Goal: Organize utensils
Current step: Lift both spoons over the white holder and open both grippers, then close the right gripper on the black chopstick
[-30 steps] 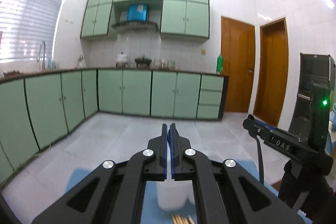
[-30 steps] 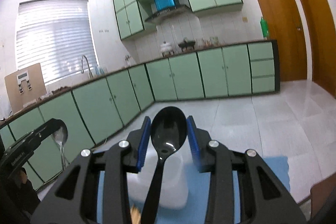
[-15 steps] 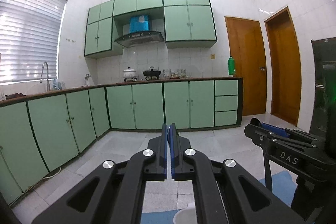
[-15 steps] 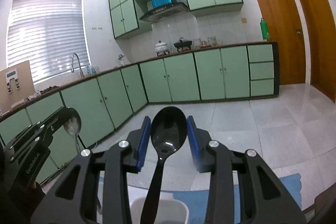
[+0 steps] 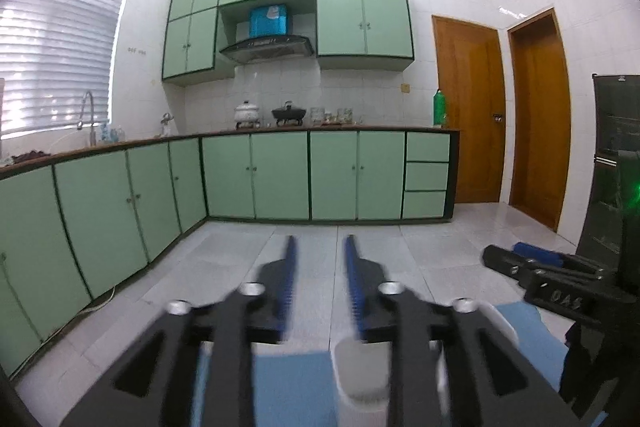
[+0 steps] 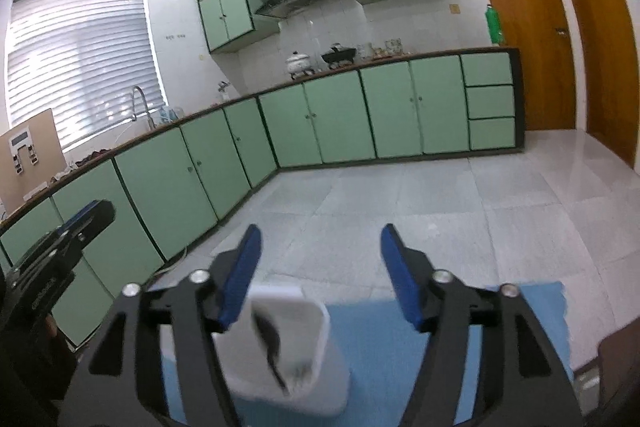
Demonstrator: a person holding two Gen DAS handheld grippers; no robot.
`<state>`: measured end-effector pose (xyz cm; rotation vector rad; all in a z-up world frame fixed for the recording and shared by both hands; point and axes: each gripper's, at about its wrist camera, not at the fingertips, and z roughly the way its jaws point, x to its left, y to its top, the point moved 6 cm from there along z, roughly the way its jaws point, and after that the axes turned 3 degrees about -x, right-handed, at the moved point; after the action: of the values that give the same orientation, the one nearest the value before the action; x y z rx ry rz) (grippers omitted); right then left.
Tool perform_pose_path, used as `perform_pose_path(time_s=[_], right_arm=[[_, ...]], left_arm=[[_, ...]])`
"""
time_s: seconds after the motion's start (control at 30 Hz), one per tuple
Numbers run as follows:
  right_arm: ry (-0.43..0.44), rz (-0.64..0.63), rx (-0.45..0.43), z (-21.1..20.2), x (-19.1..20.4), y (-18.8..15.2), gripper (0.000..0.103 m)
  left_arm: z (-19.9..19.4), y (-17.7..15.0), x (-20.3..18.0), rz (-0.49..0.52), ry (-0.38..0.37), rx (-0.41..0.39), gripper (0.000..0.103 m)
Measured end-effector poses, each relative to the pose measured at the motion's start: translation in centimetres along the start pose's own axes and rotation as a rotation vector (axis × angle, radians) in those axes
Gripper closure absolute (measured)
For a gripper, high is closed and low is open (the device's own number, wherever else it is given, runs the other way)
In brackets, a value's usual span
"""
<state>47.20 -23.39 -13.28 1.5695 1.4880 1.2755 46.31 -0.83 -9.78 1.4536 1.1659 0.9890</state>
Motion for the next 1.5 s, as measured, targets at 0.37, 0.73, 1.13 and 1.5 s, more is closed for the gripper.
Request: perform_pose_path(time_s=[0.37,0.73,1.13,1.5], right_arm=[[-0.074,-0.016,0.242,-11.4,1.2,-11.8,0.018],[-0.05,-0.008,0.457,-17.1,4.6,-21.9,0.028],[-0.038,-0.113,0.519,-18.5,7.9,-23.7,0.036],[-0.025,0.004,0.482,-20.4,4.8,-22.9,0.048]], left_arm=[[-11.7,-11.3,0.8,-0.085,0.023,0.347,0.031],[-18.0,-20.6,0.3,-0.068,0.09,0.58,0.029],[-18.8,-20.2,0.1,-0.042,0.126,0.584,0.026],[-19.2,-20.1,0.0,-0.045,0.132,0.59,0.025]])
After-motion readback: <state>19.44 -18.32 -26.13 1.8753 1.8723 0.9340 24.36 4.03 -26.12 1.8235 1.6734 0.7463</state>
